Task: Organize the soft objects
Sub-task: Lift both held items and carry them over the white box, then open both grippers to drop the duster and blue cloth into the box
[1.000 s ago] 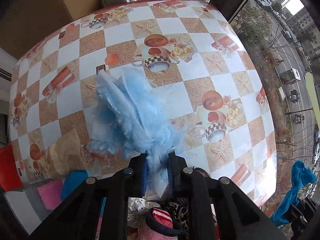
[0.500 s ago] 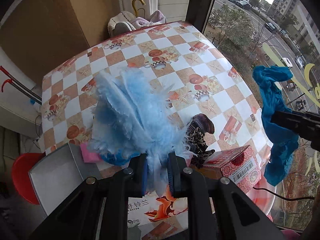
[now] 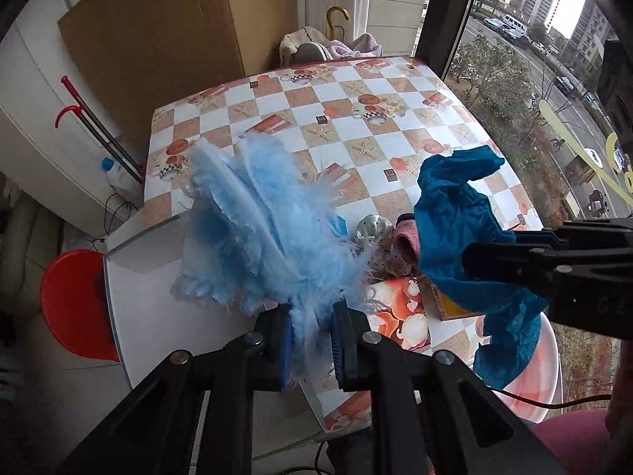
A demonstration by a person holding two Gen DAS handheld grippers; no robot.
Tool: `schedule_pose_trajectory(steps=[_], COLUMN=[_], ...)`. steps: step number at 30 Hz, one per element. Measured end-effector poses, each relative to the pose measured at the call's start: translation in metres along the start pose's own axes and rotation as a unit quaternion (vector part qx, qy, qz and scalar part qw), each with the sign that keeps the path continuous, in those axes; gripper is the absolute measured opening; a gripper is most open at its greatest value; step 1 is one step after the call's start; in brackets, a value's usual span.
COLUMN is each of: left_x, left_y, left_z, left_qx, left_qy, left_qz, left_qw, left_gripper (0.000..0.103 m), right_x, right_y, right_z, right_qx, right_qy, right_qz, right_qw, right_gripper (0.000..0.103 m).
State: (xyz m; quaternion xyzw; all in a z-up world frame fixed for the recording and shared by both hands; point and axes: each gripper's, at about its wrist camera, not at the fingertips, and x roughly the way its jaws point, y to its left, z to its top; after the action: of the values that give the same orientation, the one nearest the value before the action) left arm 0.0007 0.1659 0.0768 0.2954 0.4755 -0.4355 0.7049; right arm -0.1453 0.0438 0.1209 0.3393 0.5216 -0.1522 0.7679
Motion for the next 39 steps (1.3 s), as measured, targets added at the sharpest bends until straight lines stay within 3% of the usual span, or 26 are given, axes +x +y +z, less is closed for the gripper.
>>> schedule_pose_trajectory(steps=[15,31,39], left_x=[-0.005,0.034,0.052], left_y=[0.076,0.117,0.132], left_z=[-0.056,-0.112,-0.121], left_qx=[-0.091,-0.144,-0.164], left_qy=[-0.001,0.070,0.089], left_qz=[0.041,0.069,0.076], left_qw=[0.9950,0.9847,0.9794], left_gripper=[0.018,0.019,0.019], right_x=[0.034,0.080,0.108], right_y=[0.069,0.123,0.142], right_z=[-0.004,-0.011,-0.002], right_qx=[-0.074,-0.149,-0.147], right_qy=[0.041,0.100,0.117], right_qz=[0.007,0.016,0.029], right_qw=[0.996,0.984,0.982], right_gripper=[0.025,0.025,0.025])
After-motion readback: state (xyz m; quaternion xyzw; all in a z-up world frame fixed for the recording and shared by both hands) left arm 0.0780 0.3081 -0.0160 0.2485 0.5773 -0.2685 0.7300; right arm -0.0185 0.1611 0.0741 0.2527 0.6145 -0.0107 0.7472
